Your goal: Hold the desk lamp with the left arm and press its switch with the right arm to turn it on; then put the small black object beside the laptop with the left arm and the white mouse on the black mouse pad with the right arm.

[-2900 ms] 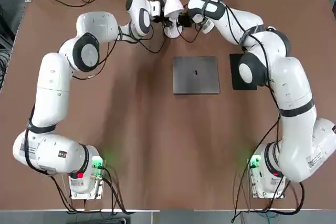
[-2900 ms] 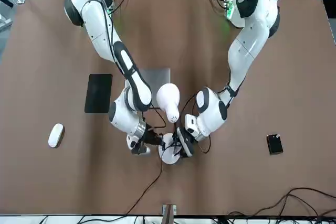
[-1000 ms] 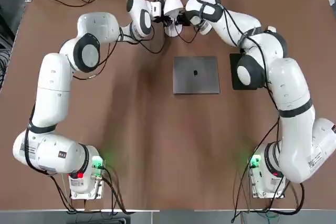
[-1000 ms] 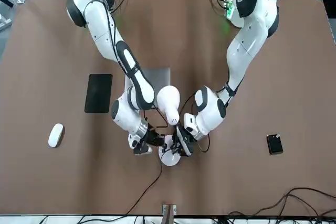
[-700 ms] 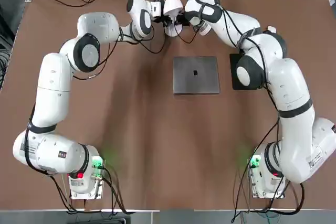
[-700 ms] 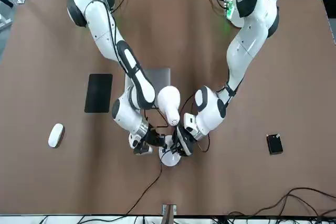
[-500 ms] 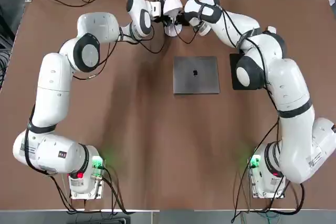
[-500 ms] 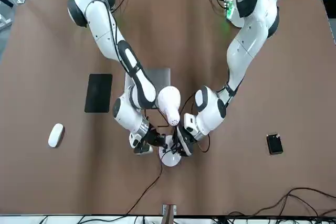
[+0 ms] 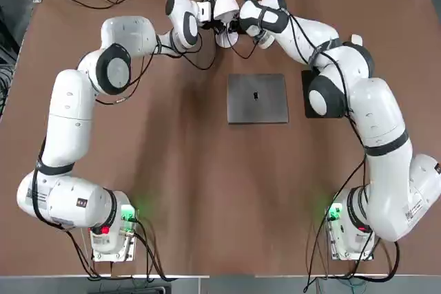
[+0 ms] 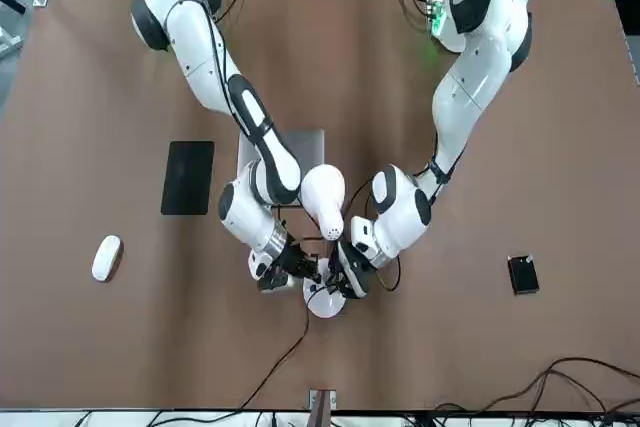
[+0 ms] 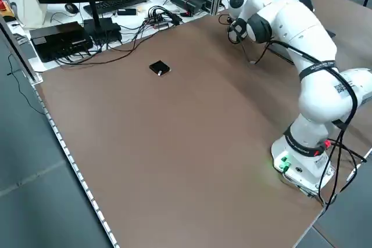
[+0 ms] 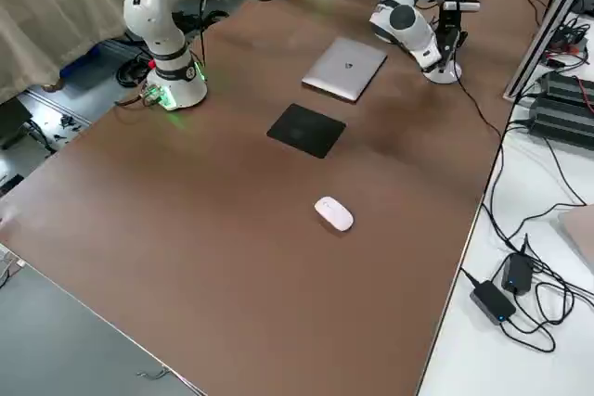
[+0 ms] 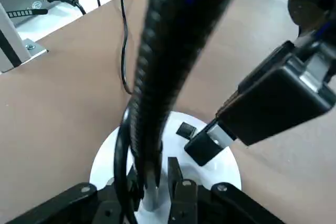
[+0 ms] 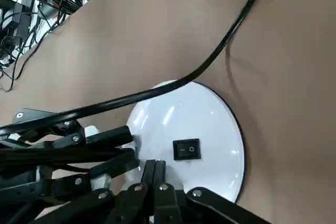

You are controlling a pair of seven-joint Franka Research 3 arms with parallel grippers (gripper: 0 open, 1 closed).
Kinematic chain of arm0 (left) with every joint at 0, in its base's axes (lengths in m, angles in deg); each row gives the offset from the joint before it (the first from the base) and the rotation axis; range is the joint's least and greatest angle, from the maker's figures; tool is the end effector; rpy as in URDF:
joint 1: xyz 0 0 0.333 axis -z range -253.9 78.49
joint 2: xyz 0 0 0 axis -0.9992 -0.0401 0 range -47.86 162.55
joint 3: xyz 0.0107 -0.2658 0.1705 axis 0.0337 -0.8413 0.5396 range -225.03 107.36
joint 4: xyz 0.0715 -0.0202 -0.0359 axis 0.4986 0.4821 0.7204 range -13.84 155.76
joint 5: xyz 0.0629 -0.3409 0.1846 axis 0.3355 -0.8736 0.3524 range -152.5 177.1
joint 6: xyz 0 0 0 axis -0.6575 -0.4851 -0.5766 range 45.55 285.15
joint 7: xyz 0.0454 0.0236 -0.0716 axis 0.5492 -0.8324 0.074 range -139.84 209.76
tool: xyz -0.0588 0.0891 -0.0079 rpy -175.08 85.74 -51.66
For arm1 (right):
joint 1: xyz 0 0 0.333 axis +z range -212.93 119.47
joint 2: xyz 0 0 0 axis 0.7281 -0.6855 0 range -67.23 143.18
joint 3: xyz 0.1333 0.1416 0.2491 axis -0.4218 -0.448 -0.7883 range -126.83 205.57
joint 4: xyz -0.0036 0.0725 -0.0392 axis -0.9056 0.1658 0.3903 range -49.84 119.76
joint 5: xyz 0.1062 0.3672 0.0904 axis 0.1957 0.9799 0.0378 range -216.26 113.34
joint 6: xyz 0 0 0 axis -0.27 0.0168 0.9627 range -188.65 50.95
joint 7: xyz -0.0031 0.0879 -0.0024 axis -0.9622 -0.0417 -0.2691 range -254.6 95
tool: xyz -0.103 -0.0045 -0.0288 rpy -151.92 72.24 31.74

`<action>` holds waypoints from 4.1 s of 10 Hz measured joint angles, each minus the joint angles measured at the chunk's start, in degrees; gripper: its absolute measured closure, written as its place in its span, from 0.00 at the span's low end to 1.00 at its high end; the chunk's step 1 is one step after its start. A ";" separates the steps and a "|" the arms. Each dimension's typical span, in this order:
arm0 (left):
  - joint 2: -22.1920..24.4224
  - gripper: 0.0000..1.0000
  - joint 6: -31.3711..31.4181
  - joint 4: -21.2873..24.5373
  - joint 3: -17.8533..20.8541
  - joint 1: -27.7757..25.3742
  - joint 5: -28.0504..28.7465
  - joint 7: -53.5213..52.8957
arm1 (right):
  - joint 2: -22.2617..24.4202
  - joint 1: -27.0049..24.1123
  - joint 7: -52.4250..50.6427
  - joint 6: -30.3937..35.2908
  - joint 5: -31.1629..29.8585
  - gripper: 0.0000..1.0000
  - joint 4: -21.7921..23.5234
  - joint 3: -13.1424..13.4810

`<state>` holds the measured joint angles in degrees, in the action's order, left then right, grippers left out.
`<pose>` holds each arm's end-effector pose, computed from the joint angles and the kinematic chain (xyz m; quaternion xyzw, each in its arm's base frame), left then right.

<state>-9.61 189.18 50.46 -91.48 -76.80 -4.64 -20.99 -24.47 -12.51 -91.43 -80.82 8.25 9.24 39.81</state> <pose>0.6793 -0.3966 0.1673 0.8109 -0.4278 0.3250 0.2320 0.6725 0.4117 0.1667 -0.9284 0.0375 -0.1544 0.3359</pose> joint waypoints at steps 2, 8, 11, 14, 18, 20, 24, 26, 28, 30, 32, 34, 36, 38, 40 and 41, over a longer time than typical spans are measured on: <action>0.00 0.76 0.00 0.00 0.00 0.00 0.00 0.00 | -0.55 0.82 0.00 0.08 0.25 0.99 -0.85 -0.15; 0.00 0.76 0.02 0.01 -0.01 0.16 0.00 0.00 | -1.24 0.87 -0.06 10.66 -0.37 0.99 -3.67 3.30; 0.00 0.76 0.17 0.05 -0.02 0.33 0.00 0.00 | -1.11 0.89 -0.06 12.65 -0.50 0.99 -3.94 4.55; 0.00 0.76 0.18 0.05 -0.03 0.33 0.00 0.00 | 0.13 0.25 0.50 14.00 -0.82 0.99 -4.20 6.35; 0.01 0.76 0.26 0.05 -0.05 0.32 0.00 0.00 | 2.32 0.83 1.94 16.71 -1.13 0.99 -3.92 10.51; 0.01 0.76 0.26 0.05 -0.05 0.31 0.00 0.00 | 1.58 2.42 2.18 14.11 -1.17 0.99 -3.26 11.71; 0.01 0.76 0.27 0.05 -0.05 0.30 0.00 0.00 | 0.13 3.88 2.21 10.68 -1.17 0.99 -3.12 12.07; 0.01 0.76 0.26 0.05 -0.04 0.29 0.00 0.00 | -0.96 4.57 2.21 9.87 -1.19 0.99 -3.11 12.18; 0.01 0.76 0.27 0.05 -0.02 0.23 0.00 0.00 | -1.06 4.75 2.21 9.62 -1.19 0.99 -3.12 12.28; 0.01 0.76 0.27 0.07 0.02 0.06 0.00 0.00 | -1.10 4.81 2.21 9.50 -1.19 0.99 -3.12 12.29; 0.01 0.76 0.27 0.08 0.01 0.13 0.00 0.00 | -1.17 4.98 2.21 9.29 -1.19 0.99 -3.12 12.30; 0.01 0.76 0.27 0.08 0.01 0.13 0.00 0.00 | -1.20 5.10 2.21 9.13 -1.21 0.99 -3.11 12.40; 0.01 0.76 0.27 0.08 0.01 0.07 0.00 0.00 | -1.23 5.20 2.21 9.03 -1.23 0.99 -3.11 12.48; 0.01 0.76 0.27 0.08 0.01 0.10 0.00 0.00 | -1.23 5.22 2.21 10.17 -1.65 0.99 -3.36 12.85; 0.01 0.76 0.27 0.08 0.00 0.10 0.00 0.00 | -0.98 5.17 2.44 15.58 -4.01 0.99 -3.94 15.14; 0.01 0.76 0.27 0.08 0.00 0.05 0.00 0.00 | -0.47 5.02 2.60 17.96 -4.89 0.99 -4.24 16.54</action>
<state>-9.60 189.44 50.54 -91.48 -76.74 -4.64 -20.99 -24.94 -7.49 -88.83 -62.85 3.36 4.99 56.35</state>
